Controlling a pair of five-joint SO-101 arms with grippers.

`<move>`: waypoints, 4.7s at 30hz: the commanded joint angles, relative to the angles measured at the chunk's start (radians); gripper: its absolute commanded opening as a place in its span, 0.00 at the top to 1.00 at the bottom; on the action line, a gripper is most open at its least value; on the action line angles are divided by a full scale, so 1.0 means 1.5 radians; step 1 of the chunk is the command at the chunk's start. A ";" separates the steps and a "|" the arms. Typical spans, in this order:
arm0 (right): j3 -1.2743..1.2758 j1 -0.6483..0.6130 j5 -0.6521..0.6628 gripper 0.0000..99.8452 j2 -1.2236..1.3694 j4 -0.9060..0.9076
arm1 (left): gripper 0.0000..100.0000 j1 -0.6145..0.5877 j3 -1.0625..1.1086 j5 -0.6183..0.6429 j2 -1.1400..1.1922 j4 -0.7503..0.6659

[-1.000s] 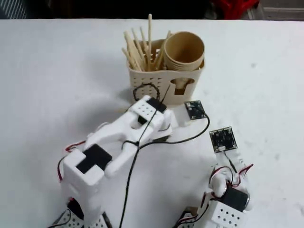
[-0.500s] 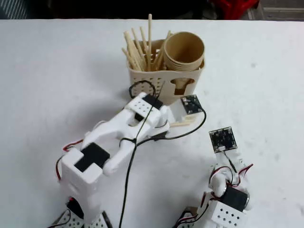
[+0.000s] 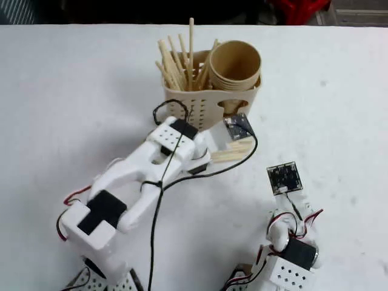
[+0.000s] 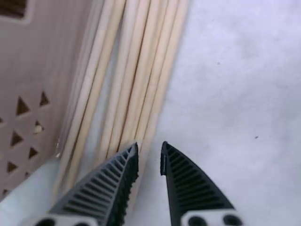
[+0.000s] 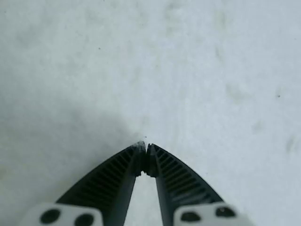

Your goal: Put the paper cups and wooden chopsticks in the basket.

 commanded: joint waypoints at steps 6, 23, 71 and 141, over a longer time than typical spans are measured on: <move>0.005 0.003 0.004 0.98 -0.004 -0.006 | 0.90 -0.008 -0.060 0.005 0.068 -0.002; 0.005 0.003 0.004 0.98 -0.004 -0.006 | 0.90 0.038 -0.073 0.009 0.090 0.088; 0.005 0.003 0.004 0.98 -0.004 -0.006 | 0.96 -0.065 0.025 0.328 -0.676 -0.363; 0.005 0.003 0.004 0.98 -0.004 -0.006 | 0.94 0.104 0.040 -0.230 -0.006 -0.046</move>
